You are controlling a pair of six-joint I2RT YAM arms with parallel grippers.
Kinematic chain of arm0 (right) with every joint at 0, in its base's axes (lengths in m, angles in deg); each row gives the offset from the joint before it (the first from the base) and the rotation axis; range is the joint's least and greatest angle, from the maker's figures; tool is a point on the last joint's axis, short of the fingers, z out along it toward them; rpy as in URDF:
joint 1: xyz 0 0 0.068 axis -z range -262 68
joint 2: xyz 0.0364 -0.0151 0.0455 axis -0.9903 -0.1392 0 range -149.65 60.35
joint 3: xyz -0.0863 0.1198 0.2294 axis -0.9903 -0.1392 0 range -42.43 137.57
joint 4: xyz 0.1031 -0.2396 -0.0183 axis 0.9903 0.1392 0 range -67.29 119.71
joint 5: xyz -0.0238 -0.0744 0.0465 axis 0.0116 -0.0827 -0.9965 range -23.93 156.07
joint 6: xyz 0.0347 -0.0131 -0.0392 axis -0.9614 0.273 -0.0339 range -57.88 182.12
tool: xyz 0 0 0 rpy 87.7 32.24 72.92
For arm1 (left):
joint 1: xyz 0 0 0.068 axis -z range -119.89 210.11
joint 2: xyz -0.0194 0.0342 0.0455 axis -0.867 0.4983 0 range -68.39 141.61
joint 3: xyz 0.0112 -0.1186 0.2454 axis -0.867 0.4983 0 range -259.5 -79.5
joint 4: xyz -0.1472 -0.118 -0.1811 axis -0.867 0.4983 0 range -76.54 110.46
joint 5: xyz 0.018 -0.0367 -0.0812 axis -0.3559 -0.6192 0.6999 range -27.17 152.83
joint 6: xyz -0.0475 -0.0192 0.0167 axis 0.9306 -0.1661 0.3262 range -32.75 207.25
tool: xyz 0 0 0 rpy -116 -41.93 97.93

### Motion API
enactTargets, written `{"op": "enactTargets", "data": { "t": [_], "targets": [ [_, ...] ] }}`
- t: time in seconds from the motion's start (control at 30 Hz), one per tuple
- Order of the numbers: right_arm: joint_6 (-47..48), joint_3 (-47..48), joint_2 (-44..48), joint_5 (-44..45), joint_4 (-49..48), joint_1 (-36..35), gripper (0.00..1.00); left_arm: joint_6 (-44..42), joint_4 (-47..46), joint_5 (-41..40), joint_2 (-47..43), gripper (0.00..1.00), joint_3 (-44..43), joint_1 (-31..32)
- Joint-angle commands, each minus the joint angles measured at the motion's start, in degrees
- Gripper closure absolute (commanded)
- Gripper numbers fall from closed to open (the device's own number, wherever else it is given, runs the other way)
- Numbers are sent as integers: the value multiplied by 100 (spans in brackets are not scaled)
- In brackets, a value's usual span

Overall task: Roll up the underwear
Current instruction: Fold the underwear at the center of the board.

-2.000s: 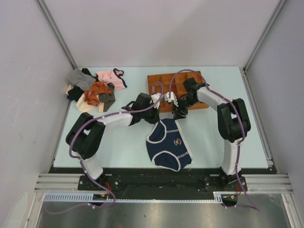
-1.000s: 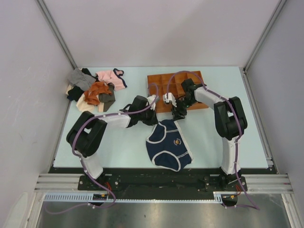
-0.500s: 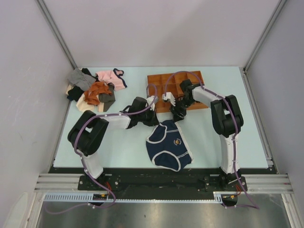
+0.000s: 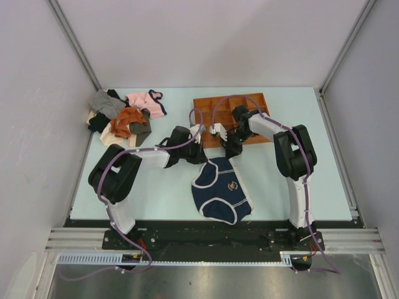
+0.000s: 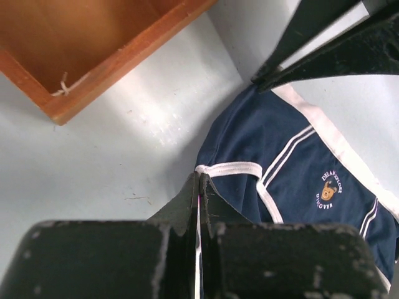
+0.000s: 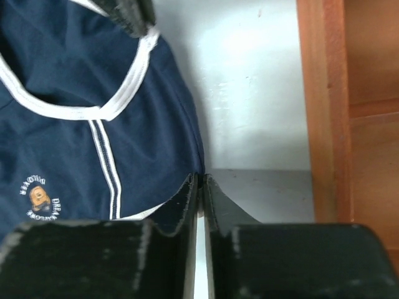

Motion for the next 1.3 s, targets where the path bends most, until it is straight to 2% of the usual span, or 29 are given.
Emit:
{"op": "enactTargets", "data": {
  "t": [0.0, 0.1, 0.53, 0.7, 0.97, 1.27],
  "targets": [
    [160, 76, 203, -295, 286, 28, 95, -77, -9, 199, 21, 100, -320, -101],
    [143, 85, 422, -427, 321, 63, 100, -157, 114, 208, -14, 100, -478, -110],
    [-77, 428, 1100, -269, 14, 231, 100, -622, 984, 138, 82, 100, -1489, -154],
    [-94, 113, 1416, -322, -100, 231, 100, -728, 1292, 173, 82, 100, -1745, -162],
    [90, -793, 2093, -427, -224, 213, 100, -447, 1055, 770, -357, 100, -1140, -128],
    [353, -1909, 2919, -603, -136, 204, 100, 9, 502, 1149, -1033, 100, -225, 258]
  ]
}}
